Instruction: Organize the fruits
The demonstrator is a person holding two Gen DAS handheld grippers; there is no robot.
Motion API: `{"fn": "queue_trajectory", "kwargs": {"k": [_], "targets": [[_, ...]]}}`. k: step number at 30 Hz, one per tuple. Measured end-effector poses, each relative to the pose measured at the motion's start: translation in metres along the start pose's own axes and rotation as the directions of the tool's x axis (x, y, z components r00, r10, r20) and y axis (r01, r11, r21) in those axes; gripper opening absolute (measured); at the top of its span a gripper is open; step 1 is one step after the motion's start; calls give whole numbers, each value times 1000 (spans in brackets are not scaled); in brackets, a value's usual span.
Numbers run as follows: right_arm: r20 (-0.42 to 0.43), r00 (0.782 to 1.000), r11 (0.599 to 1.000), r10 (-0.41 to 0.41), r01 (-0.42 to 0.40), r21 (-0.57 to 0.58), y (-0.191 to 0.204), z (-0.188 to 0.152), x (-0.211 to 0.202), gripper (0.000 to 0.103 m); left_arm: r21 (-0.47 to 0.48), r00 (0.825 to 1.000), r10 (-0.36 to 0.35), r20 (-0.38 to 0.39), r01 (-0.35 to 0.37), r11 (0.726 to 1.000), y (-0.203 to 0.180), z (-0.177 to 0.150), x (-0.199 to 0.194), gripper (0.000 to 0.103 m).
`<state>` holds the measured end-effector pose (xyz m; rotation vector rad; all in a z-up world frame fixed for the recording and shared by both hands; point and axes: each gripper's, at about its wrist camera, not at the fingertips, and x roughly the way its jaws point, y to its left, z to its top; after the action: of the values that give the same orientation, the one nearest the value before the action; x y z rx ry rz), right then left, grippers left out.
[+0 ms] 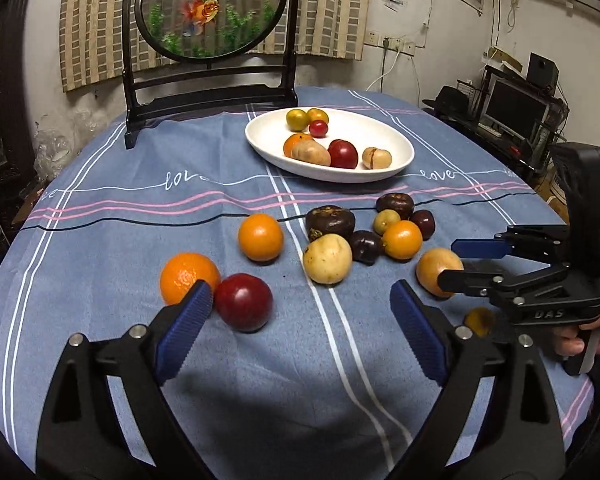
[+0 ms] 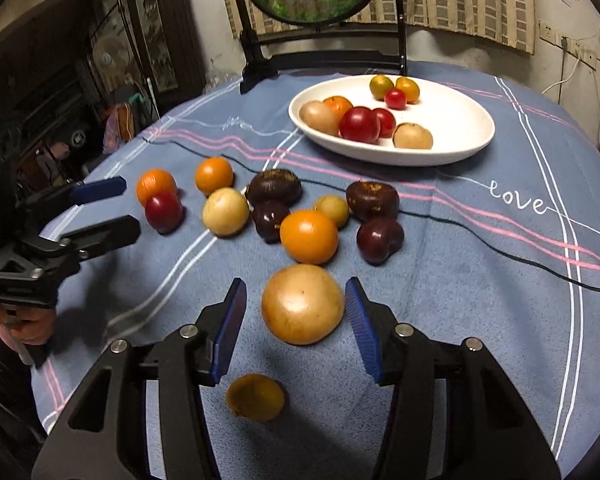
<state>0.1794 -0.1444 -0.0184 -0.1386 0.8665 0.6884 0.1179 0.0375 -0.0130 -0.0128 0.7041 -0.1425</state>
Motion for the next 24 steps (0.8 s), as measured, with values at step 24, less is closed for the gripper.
{"fn": "queue_trajectory", "kwargs": {"k": [24], "targets": [[-19,998,998,-61,61,-35,4,-3,11,44,-32,996,76,-41,-77,997,9,-1,7,92]]}}
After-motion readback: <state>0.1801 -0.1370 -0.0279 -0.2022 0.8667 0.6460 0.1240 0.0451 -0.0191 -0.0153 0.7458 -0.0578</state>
